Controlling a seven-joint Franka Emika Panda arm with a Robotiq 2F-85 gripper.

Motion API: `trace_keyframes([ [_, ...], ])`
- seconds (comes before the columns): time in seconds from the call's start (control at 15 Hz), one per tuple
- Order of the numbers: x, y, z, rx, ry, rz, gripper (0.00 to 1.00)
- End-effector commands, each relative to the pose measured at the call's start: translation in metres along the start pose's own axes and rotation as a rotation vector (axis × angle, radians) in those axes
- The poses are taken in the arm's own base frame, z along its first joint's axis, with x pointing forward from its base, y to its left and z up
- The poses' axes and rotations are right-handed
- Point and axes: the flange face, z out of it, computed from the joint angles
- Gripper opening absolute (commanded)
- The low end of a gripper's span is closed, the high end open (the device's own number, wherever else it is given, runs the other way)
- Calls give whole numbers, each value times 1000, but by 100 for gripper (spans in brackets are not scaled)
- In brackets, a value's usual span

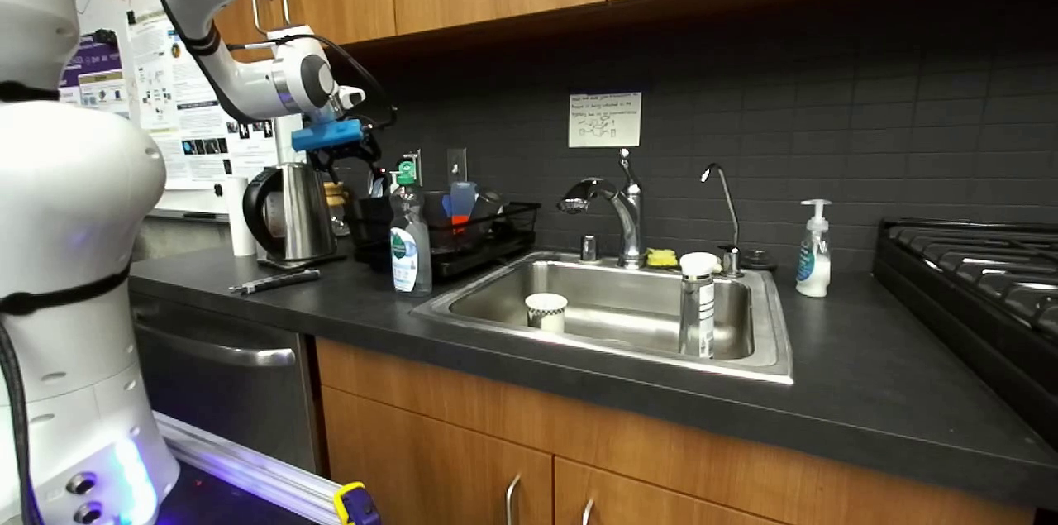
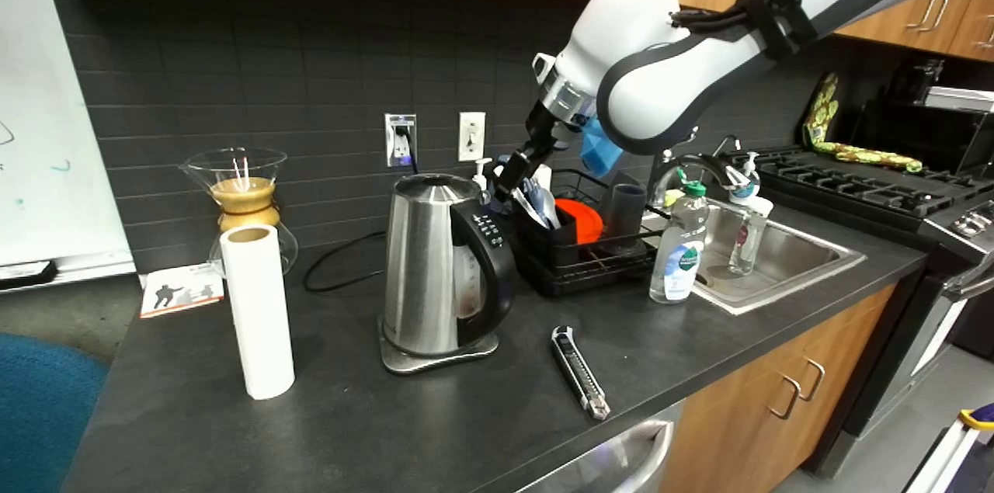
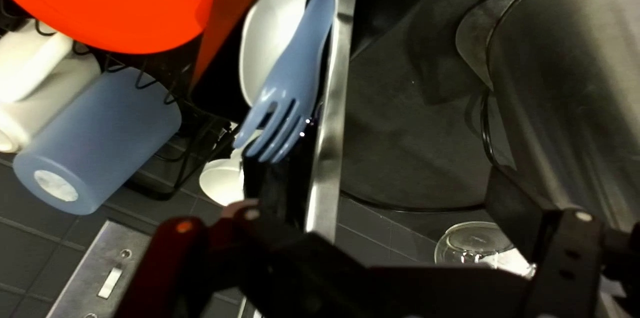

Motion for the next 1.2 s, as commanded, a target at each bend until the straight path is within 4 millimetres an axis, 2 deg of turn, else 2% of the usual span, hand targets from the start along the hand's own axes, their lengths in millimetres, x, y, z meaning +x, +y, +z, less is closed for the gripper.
trace_keyframes([
  [0.0, 2, -3, 5, 10, 16, -24, 100],
  [0.67, 2, -8, 14, 20, 20, -41, 100],
  [0.87, 1, -10, 16, 23, 17, -42, 87],
  [1.13, 0, -11, 16, 22, 17, -41, 78],
])
